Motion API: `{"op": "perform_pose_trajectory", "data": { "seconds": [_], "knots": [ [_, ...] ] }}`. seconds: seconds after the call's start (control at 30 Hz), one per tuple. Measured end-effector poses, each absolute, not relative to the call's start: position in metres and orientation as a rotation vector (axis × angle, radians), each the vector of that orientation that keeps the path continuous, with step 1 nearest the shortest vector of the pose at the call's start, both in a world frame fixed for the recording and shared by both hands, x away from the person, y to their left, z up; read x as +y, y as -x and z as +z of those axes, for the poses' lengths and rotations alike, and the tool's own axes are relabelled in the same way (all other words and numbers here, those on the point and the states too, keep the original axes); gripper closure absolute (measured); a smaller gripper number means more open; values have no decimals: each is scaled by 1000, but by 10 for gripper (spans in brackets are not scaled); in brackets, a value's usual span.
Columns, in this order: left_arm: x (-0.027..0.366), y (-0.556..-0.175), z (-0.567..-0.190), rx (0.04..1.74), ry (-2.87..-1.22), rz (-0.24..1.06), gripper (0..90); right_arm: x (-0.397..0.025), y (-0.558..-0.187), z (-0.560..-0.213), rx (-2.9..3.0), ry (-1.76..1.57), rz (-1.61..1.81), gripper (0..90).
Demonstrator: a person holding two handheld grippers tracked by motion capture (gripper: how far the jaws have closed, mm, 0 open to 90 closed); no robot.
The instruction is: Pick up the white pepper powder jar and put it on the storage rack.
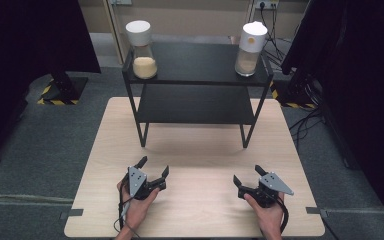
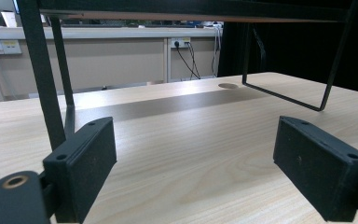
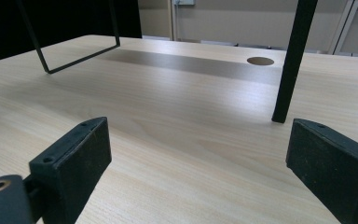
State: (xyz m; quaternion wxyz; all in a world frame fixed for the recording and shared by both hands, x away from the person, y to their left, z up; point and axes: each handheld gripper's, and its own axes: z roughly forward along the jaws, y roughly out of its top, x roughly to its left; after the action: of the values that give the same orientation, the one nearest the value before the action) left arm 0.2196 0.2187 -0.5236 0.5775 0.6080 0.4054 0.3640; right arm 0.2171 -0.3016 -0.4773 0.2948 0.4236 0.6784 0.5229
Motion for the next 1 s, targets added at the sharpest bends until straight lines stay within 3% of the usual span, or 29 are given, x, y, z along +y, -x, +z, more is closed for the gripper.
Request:
{"op": "perform_pose_trajectory", "data": {
  "seconds": [1.0],
  "knots": [
    [219, -219, -524, 948, -1420, 852, 125, -305, -213, -484, 1792, -1139, 1385, 66]
  ]
}}
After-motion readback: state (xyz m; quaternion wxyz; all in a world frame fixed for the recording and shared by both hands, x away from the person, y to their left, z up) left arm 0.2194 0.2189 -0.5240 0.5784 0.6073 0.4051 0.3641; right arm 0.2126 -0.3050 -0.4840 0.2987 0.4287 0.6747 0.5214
